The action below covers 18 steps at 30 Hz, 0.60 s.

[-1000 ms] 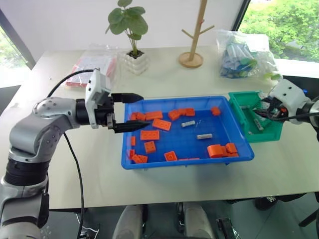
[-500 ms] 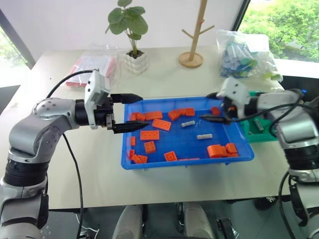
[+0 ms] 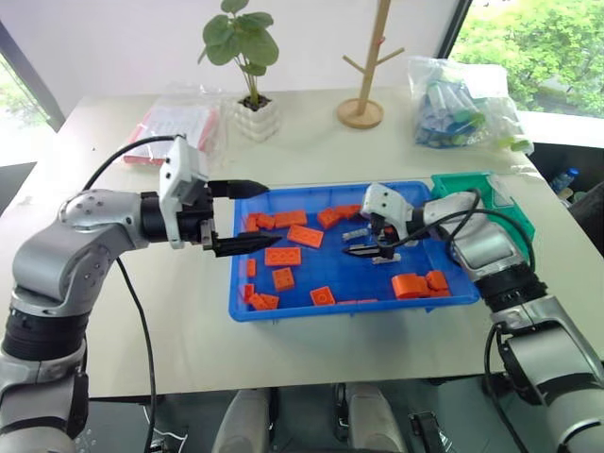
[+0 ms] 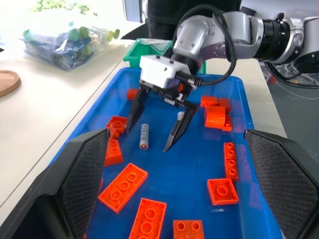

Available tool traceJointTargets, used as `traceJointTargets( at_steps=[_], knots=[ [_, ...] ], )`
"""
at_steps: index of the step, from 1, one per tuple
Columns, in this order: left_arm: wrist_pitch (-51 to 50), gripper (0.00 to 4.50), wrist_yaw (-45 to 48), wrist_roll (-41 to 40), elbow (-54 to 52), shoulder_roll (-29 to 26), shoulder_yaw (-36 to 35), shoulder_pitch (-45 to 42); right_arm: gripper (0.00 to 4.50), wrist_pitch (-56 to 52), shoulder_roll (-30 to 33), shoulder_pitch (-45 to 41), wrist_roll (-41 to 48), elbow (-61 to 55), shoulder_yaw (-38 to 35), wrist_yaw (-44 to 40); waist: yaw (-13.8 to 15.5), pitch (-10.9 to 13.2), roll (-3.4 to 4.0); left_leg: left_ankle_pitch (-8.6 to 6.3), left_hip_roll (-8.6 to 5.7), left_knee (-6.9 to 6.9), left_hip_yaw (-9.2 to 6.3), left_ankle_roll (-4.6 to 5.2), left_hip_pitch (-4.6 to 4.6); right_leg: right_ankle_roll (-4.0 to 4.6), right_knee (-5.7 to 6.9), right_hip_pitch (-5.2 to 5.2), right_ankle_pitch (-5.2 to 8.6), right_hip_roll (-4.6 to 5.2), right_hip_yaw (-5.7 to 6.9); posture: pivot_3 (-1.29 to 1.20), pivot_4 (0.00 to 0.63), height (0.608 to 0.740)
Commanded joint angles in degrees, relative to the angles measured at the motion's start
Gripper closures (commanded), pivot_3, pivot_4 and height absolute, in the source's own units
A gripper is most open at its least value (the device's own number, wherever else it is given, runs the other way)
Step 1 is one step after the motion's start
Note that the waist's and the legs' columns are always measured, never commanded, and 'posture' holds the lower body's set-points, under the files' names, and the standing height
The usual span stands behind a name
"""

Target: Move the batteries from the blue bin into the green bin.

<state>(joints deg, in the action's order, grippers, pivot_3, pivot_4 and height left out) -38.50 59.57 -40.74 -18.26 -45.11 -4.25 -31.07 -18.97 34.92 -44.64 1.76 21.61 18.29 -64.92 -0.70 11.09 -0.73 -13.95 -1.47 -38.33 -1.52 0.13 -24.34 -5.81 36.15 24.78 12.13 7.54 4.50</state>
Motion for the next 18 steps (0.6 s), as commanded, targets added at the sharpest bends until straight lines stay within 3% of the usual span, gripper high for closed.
traceJointTargets(
  at_steps=[1, 2, 5, 11, 18],
  knots=[
    [0.0, 0.00, -0.3, -1.1, -1.9, -0.9, -2.3, 0.2, 0.45, 1.9, -0.2, -1.4, -1.0, 1.5, -0.5, -0.3, 0.0, 0.0, 0.00, 0.00, 0.00, 0.00, 0.00, 0.00, 0.00, 0.00, 0.00, 0.00, 0.00, 0.00, 0.00, 0.00, 0.150, 0.692],
    [-0.1, 0.00, -0.4, -1.2, -2.1, -0.9, -2.4, 0.3, 0.45, 2.1, -0.4, -1.3, -1.3, 2.4, -0.5, -0.3, 0.0, 0.0, 0.00, 0.00, 0.00, 0.00, 0.00, 0.00, 0.00, 0.00, 0.00, 0.00, 0.00, 0.00, 0.00, 0.00, 0.150, 0.692],
    [-0.1, 0.00, -0.5, -1.1, -2.0, -0.8, -2.3, 0.2, 1.25, 2.6, -0.7, -1.1, -1.7, 4.0, -0.9, -0.1, 0.0, 0.0, 0.00, 0.00, 0.00, 0.00, 0.00, 0.00, 0.01, 0.00, 0.01, 0.00, 0.00, 0.00, 0.00, 0.00, 0.150, 0.692],
    [0.3, 0.00, 0.0, -0.7, -1.2, -0.6, -1.9, -0.5, 4.25, 0.1, 0.6, 0.9, -0.4, -2.5, -2.7, 0.0, 0.0, 0.0, 0.00, 0.01, 0.00, 0.00, 0.00, -0.02, 0.03, 0.00, 0.01, -0.02, 0.00, 0.00, 0.00, 0.00, 0.150, 0.692],
    [0.9, 0.00, 0.7, -0.3, -0.6, -0.2, -1.3, -0.7, 4.25, -12.4, 7.1, 4.2, 4.4, -20.8, -12.2, 2.5, 0.2, 0.0, 0.02, 0.01, 0.00, 0.00, -0.02, -0.02, 0.00, 0.00, 0.02, 0.00, 0.00, 0.01, 0.00, 0.00, 0.150, 0.692]
  ],
)
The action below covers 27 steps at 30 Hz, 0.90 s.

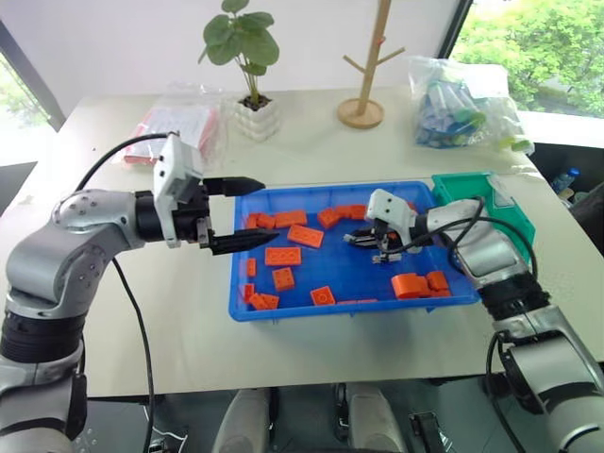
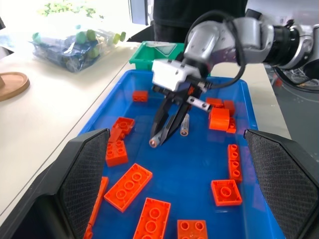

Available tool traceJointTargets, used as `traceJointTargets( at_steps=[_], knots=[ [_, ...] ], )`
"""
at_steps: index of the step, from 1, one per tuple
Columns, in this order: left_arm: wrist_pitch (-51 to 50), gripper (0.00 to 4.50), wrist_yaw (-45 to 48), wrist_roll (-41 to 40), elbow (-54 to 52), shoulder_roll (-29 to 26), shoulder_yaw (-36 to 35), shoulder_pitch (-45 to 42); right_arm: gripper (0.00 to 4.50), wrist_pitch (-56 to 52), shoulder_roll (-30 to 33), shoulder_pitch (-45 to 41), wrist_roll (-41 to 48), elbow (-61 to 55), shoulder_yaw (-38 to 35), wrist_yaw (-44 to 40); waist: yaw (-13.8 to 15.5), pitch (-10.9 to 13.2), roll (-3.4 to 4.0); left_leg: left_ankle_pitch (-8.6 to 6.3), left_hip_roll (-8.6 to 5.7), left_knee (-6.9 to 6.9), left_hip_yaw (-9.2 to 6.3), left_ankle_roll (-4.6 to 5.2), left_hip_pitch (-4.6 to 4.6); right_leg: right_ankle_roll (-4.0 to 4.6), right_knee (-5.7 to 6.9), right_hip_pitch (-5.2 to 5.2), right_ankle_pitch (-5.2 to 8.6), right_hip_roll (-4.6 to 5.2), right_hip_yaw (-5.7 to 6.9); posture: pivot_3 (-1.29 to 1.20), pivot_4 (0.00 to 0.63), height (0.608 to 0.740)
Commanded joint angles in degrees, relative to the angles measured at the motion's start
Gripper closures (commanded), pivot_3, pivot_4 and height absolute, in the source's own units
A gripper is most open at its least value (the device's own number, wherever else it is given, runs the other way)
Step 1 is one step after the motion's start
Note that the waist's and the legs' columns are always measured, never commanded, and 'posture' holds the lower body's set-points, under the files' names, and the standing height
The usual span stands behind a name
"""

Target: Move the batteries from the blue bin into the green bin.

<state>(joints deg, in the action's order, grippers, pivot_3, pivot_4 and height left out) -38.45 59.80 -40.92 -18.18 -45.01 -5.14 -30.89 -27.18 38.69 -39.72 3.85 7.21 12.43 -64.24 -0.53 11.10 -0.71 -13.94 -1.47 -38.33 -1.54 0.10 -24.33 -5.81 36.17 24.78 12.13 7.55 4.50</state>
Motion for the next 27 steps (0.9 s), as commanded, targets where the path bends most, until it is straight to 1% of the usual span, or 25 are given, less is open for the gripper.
traceJointTargets(
  at_steps=[1, 3, 6, 9, 11, 13, 15, 16, 17, 19, 21, 23, 25, 27],
  knots=[
    [0.9, 0.00, 0.5, -0.1, -0.7, -0.2, -0.4, -0.9, 4.25, -5.8, 4.4, -0.8, 2.7, -7.6, -7.8, 2.6, 0.1, 0.0, 0.00, 0.00, 0.00, 0.00, 0.00, 0.00, 0.00, 0.00, -0.01, 0.00, 0.00, 0.00, 0.00, 0.00, 0.150, 0.692],
    [1.1, 0.00, 0.7, 0.0, -0.7, -0.1, -0.4, -0.7, 4.25, -7.3, 7.5, -0.5, 2.7, -8.2, -11.0, 4.3, 0.1, 0.0, -0.02, 0.00, 0.00, 0.00, 0.01, 0.00, 0.00, 0.00, -0.02, -0.01, 0.00, 0.00, 0.00, 0.00, 0.150, 0.692],
    [1.2, 0.00, 0.8, 0.2, -0.4, 0.3, -0.1, -0.8, 4.25, -7.2, 13.3, 0.2, 1.1, -5.5, -15.2, 6.9, 0.2, 0.0, -0.01, 0.00, 0.00, 0.00, 0.03, 0.00, 0.00, 0.00, -0.03, -0.01, 0.00, 0.01, 0.00, 0.00, 0.150, 0.692],
    [1.5, 0.00, 1.1, 0.4, 0.1, 0.9, 0.4, -1.3, 4.25, -5.6, 17.8, 2.0, -0.9, -1.7, -16.4, 9.2, 0.3, 0.0, -0.02, 0.00, 0.00, 0.00, 0.17, 0.00, -0.01, 0.00, -0.04, -0.01, 0.01, 0.02, 0.00, 0.00, 0.150, 0.692],
    [1.8, 0.00, 1.4, 0.6, 0.6, 1.2, 0.7, -1.7, 4.25, -4.6, 19.4, 3.4, -1.6, -0.1, -16.5, 10.2, 0.2, 0.0, -0.02, 0.00, 0.01, 0.00, 0.26, 0.00, 0.00, 0.00, -0.04, -0.01, 0.01, 0.02, 0.00, 0.00, 0.150, 0.692],
    [2.1, 0.00, 1.6, 0.9, 1.2, 1.5, 1.2, -2.3, 4.25, -4.3, 19.6, 4.9, -1.5, 0.7, -16.8, 10.7, -0.1, 0.0, -0.02, 0.00, 0.02, 0.01, 0.27, 0.01, 0.01, 0.01, -0.04, -0.01, 0.01, 0.01, 0.00, 0.00, 0.150, 0.692],
    [2.3, 0.00, 1.9, 1.1, 1.7, 1.8, 1.5, -2.8, 3.37, -4.6, 18.9, 5.9, -1.8, 1.4, -16.8, 12.4, -0.3, 0.0, -0.01, 0.00, 0.04, 0.01, 0.33, 0.01, 0.02, 0.01, -0.03, 0.00, 0.00, 0.02, 0.00, 0.00, 0.150, 0.692],
    [2.5, 0.00, 2.0, 1.2, 1.9, 1.9, 1.7, -3.1, 3.06, -4.7, 18.6, 6.1, -1.8, 1.3, -16.5, 12.7, -0.3, 0.0, 0.00, 0.00, 0.05, 0.01, 0.34, 0.01, 0.02, 0.01, -0.03, 0.01, 0.00, 0.02, -0.01, 0.00, 0.150, 0.692],
    [2.6, 0.00, 2.1, 1.3, 2.2, 1.9, 1.8, -3.3, 2.63, -4.6, 18.4, 6.4, -1.7, 0.7, -16.3, 12.8, -0.3, 0.0, 0.00, 0.00, 0.05, 0.01, 0.34, 0.01, 0.02, 0.01, -0.02, 0.02, 0.00, 0.02, -0.01, 0.00, 0.150, 0.692],
    [2.8, 0.00, 2.4, 1.5, 2.5, 2.0, 1.9, -3.5, 1.63, -4.5, 18.2, 6.3, -1.5, -0.5, -15.8, 12.9, -0.2, 0.0, 0.00, 0.00, 0.06, 0.02, 0.33, 0.01, 0.02, 0.01, -0.02, 0.02, 0.00, 0.01, -0.01, 0.00, 0.150, 0.692],
    [2.8, 0.00, 2.6, 1.7, 2.8, 2.0, 1.9, -3.8, 0.79, -5.5, 17.7, 4.9, -0.7, -1.2, -15.9, 12.9, -0.1, 0.0, 0.00, 0.00, 0.06, 0.01, 0.33, 0.01, 0.02, 0.00, -0.03, 0.02, 0.00, 0.01, -0.01, 0.00, 0.150, 0.692],
    [2.7, 0.00, 2.8, 1.7, 2.8, 1.9, 1.8, -3.9, 0.79, -8.1, 16.7, 3.7, 3.2, -3.7, -16.7, 10.2, -0.2, 0.0, 0.00, 0.00, 0.05, 0.01, 0.33, 0.01, 0.01, 0.00, -0.03, 0.02, 0.00, 0.03, -0.01, 0.00, 0.150, 0.692],
    [2.5, 0.00, 2.8, 1.7, 2.4, 1.8, 1.7, -3.7, 0.79, -10.0, 16.6, 5.0, 8.2, -9.2, -17.2, 5.5, -0.1, 0.0, 0.00, 0.00, 0.07, 0.01, 0.25, 0.01, 0.01, 0.00, -0.04, 0.02, 0.00, 0.01, -0.01, 0.00, 0.150, 0.692],
    [2.3, 0.00, 2.7, 1.6, 2.0, 1.7, 1.6, -3.4, 0.79, -9.9, 17.3, 7.5, 11.1, -14.1, -16.1, 1.6, -0.1, 0.0, 0.00, 0.00, 0.07, 0.04, 0.11, 0.01, 0.01, 0.00, -0.03, 0.02, 0.01, -0.01, 0.00, 0.00, 0.150, 0.692]
  ],
)
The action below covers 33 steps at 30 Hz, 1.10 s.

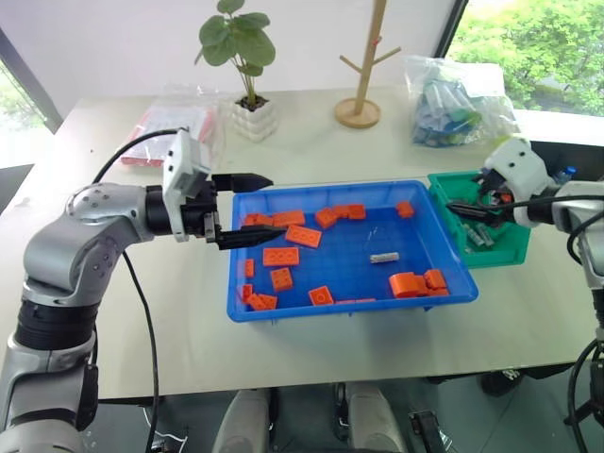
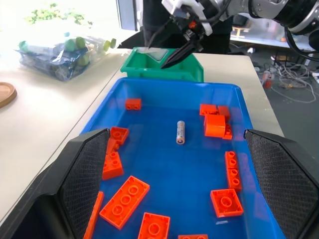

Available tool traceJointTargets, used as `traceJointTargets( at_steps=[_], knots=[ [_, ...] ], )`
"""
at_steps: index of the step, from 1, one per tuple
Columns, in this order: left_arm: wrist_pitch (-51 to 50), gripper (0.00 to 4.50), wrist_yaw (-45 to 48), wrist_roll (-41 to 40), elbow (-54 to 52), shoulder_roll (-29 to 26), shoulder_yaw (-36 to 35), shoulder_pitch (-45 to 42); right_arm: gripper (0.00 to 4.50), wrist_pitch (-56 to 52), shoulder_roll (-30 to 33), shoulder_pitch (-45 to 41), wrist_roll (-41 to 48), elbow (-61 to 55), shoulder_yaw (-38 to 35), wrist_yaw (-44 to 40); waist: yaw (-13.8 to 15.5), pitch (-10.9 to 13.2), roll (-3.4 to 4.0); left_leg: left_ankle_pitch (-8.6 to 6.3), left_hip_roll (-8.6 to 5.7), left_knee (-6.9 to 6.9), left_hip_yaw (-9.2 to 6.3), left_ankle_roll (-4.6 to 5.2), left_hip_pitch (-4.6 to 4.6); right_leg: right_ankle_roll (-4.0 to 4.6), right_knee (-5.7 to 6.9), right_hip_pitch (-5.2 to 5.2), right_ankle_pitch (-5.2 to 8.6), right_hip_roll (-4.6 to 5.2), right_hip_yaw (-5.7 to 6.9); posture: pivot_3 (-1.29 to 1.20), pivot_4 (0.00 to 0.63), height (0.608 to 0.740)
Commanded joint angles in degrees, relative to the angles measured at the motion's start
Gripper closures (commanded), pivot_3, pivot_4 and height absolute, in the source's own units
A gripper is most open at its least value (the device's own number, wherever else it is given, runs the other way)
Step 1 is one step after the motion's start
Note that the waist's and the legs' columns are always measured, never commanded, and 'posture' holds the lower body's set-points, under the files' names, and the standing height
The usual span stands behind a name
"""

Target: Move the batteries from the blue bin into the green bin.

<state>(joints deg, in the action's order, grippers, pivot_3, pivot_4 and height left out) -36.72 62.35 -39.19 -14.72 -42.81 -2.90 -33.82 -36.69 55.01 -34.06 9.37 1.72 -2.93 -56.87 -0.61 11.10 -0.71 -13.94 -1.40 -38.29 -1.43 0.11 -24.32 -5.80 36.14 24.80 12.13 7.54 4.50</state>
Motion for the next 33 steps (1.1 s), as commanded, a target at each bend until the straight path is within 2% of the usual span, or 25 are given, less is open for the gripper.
traceJointTargets(
  at_steps=[1, 7, 13, 20, 27, 30, 31, 33],
  knots=[
    [0.5, 0.00, 0.1, -0.2, -1.6, -0.5, -0.7, -0.3, 0.79, 0.1, 1.3, 2.9, 6.1, -10.2, -0.1, -7.0, 0.0, 0.0, -0.01, 0.00, 0.00, 0.02, -0.08, 0.00, 0.00, 0.00, 0.00, -0.01, 0.00, -0.02, 0.01, 0.00, 0.150, 0.692],
    [-0.1, 0.00, -0.1, -0.6, -2.6, -0.7, -0.8, 0.0, 0.79, 3.7, 0.0, 7.3, 5.9, -15.2, 7.5, -11.5, 0.3, 0.0, -0.02, 0.00, -0.04, -0.06, -0.07, 0.00, -0.01, -0.01, -0.07, -0.07, 0.00, 0.04, 0.01, 0.00, 0.150, 0.692],
    [-0.6, 0.00, -0.7, -0.7, -3.1, -0.6, -1.0, -0.1, 0.79, 10.0, -2.0, 7.3, 1.0, -9.5, 14.4, -11.5, 0.1, 0.0, -0.04, 0.00, -0.03, -0.07, -0.09, 0.00, 0.00, -0.01, -0.04, -0.07, 0.00, 0.03, 0.01, 0.00, 0.150, 0.692],
    [-0.9, 0.00, -1.6, -1.1, -4.0, -0.6, -1.3, 0.4, 0.79, 14.4, -5.4, 4.3, -4.3, -0.1, 17.5, -9.7, 0.1, 0.0, -0.06, 0.00, -0.03, -0.07, -0.08, 0.00, 0.03, -0.01, -0.04, -0.08, 0.00, 0.03, 0.01, 0.00, 0.150, 0.692],
    [-1.3, 0.00, -1.9, -1.3, -4.3, -0.5, -1.5, 0.5, 0.79, 14.8, -6.7, 3.0, -5.8, 3.5, 18.0, -9.5, 1.0, 0.0, -0.06, 0.00, -0.07, -0.12, -0.08, -0.01, 0.03, -0.01, -0.05, -0.13, 0.00, 0.04, 0.01, 0.00, 0.150, 0.692],
    [-1.2, 0.00, -1.9, -1.1, -4.0, -0.2, -1.2, 0.2, 1.61, 14.1, -7.0, 2.6, -5.7, 3.6, 18.1, -9.8, 1.4, 0.0, -0.06, 0.00, -0.06, -0.15, -0.09, 0.00, 0.03, -0.01, -0.05, -0.14, 0.00, 0.03, 0.01, 0.00, 0.150, 0.692],
    [-1.2, 0.00, -1.9, -1.1, -3.9, -0.2, -1.2, 0.1, 2.03, 13.6, -7.0, 2.4, -5.5, 3.2, 18.0, -10.0, 1.4, 0.0, -0.06, 0.00, -0.06, -0.16, -0.09, 0.00, 0.03, -0.01, -0.05, -0.15, 0.00, 0.03, 0.01, 0.00, 0.150, 0.692],
    [-1.2, 0.00, -1.9, -1.1, -3.9, -0.1, -1.1, 0.0, 3.17, 12.5, -7.1, 2.1, -5.1, 2.5, 17.7, -10.1, 1.3, 0.0, -0.06, 0.00, -0.07, -0.17, -0.09, 0.00, 0.03, -0.01, -0.05, -0.15, 0.00, 0.03, 0.01, 0.00, 0.150, 0.692]
  ],
)
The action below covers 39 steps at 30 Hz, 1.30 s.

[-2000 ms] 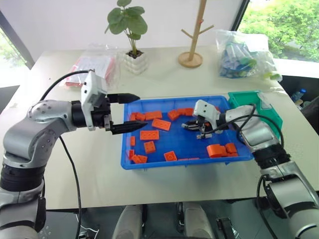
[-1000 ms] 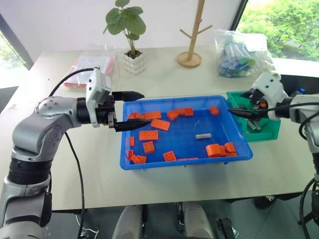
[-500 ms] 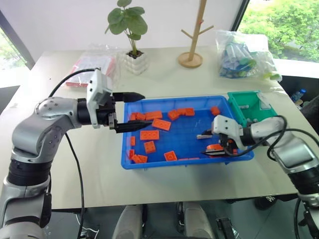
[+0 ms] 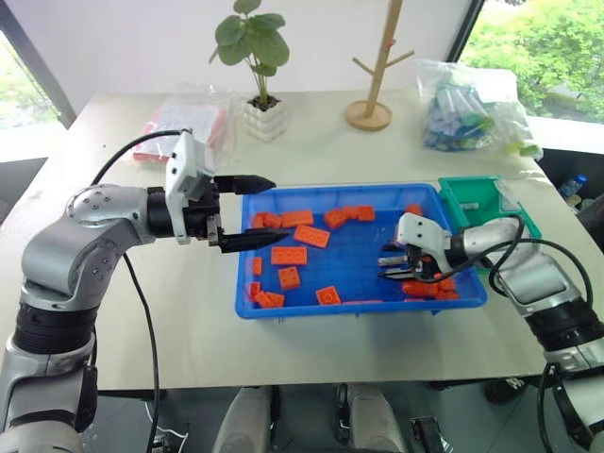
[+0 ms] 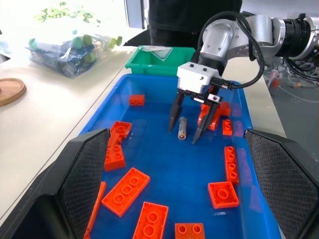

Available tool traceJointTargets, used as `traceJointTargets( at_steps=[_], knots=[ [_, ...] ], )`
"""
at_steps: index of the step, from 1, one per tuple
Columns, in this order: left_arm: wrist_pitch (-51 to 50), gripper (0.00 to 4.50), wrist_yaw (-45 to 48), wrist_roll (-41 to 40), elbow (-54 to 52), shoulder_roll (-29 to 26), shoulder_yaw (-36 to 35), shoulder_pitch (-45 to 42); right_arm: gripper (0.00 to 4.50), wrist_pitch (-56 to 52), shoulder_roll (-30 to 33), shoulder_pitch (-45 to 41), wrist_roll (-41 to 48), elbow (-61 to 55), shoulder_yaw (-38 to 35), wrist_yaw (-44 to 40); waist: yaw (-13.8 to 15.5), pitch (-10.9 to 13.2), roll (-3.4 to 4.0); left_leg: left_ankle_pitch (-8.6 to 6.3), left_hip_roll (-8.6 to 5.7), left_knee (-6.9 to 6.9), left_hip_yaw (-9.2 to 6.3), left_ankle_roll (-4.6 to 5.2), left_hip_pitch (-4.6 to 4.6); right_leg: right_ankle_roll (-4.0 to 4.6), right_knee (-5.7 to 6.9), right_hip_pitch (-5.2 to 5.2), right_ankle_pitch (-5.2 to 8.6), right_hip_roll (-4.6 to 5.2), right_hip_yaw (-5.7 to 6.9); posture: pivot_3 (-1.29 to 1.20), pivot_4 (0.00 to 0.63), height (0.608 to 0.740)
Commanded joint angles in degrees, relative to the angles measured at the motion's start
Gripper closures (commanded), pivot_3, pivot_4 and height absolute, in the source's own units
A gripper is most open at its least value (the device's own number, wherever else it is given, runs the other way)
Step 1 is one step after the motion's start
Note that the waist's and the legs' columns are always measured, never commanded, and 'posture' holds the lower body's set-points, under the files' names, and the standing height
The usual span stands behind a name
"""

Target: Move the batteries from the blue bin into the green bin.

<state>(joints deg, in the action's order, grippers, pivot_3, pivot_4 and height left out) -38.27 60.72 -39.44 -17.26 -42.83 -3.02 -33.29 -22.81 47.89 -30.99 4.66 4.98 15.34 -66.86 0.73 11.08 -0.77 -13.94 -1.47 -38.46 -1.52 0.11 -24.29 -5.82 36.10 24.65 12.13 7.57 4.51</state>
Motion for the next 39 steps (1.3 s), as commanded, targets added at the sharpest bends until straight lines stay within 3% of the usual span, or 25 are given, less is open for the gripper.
traceJointTargets(
  at_steps=[1, 3, 11, 16, 21, 27, 34, 39],
  knots=[
    [0.4, 0.00, -0.3, -0.8, -1.4, 0.0, -1.0, -0.6, 3.69, -1.8, -0.1, -1.1, -0.3, -1.0, -0.7, -0.1, 0.0, 0.0, 0.00, 0.00, 0.00, 0.00, 0.00, 0.00, 0.00, 0.00, 0.00, 0.00, 0.00, 0.00, 0.00, 0.00, 0.150, 0.692],
    [0.5, 0.00, -0.2, -0.6, -1.0, 0.0, -0.9, -0.9, 4.46, -4.2, -0.4, -2.0, 0.9, -2.8, -1.5, 0.0, 0.0, 0.0, 0.00, 0.00, 0.00, 0.00, 0.00, 0.00, 0.00, 0.00, 0.01, 0.00, 0.00, 0.00, 0.00, 0.00, 0.150, 0.692],
    [1.0, 0.00, 0.3, -0.3, -0.6, 0.0, -0.9, -1.0, 4.46, -15.9, -2.6, -8.3, 8.8, -10.6, -9.8, 3.9, -0.1, 0.0, 0.02, 0.00, 0.03, 0.01, -0.01, 0.00, -0.01, 0.00, 0.03, 0.04, 0.00, -0.02, 0.00, 0.00, 0.150, 0.692],
    [1.1, 0.00, 0.7, -0.4, -0.7, -0.1, -0.9, -0.7, 4.46, -15.9, 2.9, -10.3, 6.7, -6.5, -16.2, 8.5, 0.4, 0.0, 0.01, 0.00, -0.03, 0.00, -0.03, 0.00, -0.08, 0.00, -0.01, 0.03, 0.00, 0.00, 0.04, 0.00, 0.150, 0.692],
    [1.5, 0.00, 1.4, -0.1, 0.0, -0.4, -1.1, 0.2, 4.46, -13.8, 10.9, -6.3, 2.9, -1.6, -20.3, 12.8, 0.3, 0.0, 0.01, 0.00, -0.06, 0.01, 0.15, 0.00, -0.11, 0.00, -0.06, 0.04, 0.00, 0.04, 0.05, 0.00, 0.150, 0.692],
    [2.4, 0.00, 1.6, 0.5, 1.4, -0.1, -0.9, 0.3, 4.46, -14.2, 12.2, 0.5, 2.9, -2.9, -22.9, 15.2, -0.8, 0.0, 0.03, 0.00, 0.06, 0.11, 0.26, 0.01, 0.00, 0.01, 0.00, 0.08, 0.00, 0.01, 0.04, 0.00, 0.150, 0.692],
    [2.7, 0.00, 1.9, 0.8, 2.4, 0.3, -0.5, -0.3, 0.97, -13.6, 12.5, 3.2, 4.2, -4.5, -25.0, 16.9, -1.2, 0.0, 0.04, 0.00, 0.05, 0.11, 0.25, 0.01, 0.00, 0.01, 0.01, 0.08, 0.00, 0.01, 0.03, 0.00, 0.150, 0.692],
    [2.5, 0.00, 2.1, 0.7, 3.4, -1.0, -2.3, 1.1, 0.97, -14.8, 15.5, 13.7, 12.5, -12.2, -34.8, 7.4, -0.2, 0.0, 0.04, -0.01, 0.04, 0.13, 0.20, 0.01, -0.04, 0.00, 0.00, 0.08, 0.01, 0.00, 0.04, 0.00, 0.150, 0.692]
  ],
)
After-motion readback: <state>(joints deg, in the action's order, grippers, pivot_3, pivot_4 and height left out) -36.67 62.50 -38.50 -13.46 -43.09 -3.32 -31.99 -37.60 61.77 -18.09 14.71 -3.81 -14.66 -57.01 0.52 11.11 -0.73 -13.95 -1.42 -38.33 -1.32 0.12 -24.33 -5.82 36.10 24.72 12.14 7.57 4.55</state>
